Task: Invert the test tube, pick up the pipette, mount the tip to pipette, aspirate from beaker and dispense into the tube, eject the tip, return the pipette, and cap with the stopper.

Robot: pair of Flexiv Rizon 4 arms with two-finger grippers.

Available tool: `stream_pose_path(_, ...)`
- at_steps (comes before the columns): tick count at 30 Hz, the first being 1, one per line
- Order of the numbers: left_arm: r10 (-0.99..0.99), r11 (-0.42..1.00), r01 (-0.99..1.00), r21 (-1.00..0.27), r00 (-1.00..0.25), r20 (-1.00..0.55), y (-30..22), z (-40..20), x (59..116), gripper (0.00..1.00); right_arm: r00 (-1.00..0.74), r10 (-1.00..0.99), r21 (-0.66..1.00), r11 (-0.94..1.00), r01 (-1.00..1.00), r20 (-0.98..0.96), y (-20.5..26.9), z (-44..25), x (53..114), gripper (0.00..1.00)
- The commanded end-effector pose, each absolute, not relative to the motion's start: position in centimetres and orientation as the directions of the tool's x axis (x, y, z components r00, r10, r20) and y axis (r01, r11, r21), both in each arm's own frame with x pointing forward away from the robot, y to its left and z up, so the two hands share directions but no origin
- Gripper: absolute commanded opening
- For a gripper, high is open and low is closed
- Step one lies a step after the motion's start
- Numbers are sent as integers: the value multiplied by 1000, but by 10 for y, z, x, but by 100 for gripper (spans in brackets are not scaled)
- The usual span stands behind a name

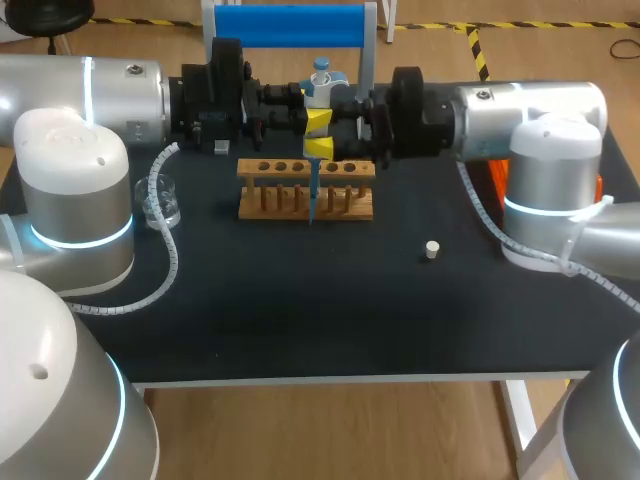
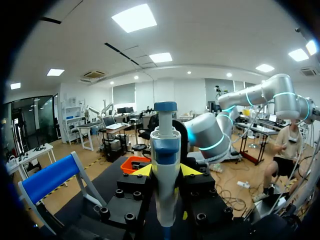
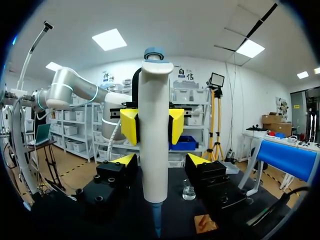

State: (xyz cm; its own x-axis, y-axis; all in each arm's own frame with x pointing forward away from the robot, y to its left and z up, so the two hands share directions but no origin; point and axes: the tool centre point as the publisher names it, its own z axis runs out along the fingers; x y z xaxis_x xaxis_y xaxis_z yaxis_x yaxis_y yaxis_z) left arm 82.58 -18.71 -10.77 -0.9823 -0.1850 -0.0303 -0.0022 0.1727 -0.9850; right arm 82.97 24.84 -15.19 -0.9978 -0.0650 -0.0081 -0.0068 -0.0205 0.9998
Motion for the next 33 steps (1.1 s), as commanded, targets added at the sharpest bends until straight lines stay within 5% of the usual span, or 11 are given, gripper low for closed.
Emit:
stream_pose_path(1,-185,170,0,-986,-982,-32,-187,-108,826,0,-997,-75,1000,-24,-6,-8,250,-151,831,60)
stream_pose_path(9,-185,170,0,-986,-982,-32,-187,-108,826,0,-996,-84,1000,-26,-1,-3,252,-149,829,58)
stream_pose_path(17,-185,170,0,-986,-982,-32,-187,-108,826,0,-996,-87,1000,-29,-2,-4,253,-148,828,40)
stream_pose_path(21,-185,170,0,-986,-982,-32,-187,-108,826,0,-996,-90,1000,-28,-1,-3,252,-148,828,21)
stream_pose_path(22,-185,170,0,-986,-982,-32,-187,-108,826,0,-996,-91,1000,-27,-1,-3,252,-148,828,0)
stream_pose_path(33,-185,170,0,-986,-982,-32,-187,-108,826,0,-994,-106,1000,-27,-3,-6,251,-146,824,0)
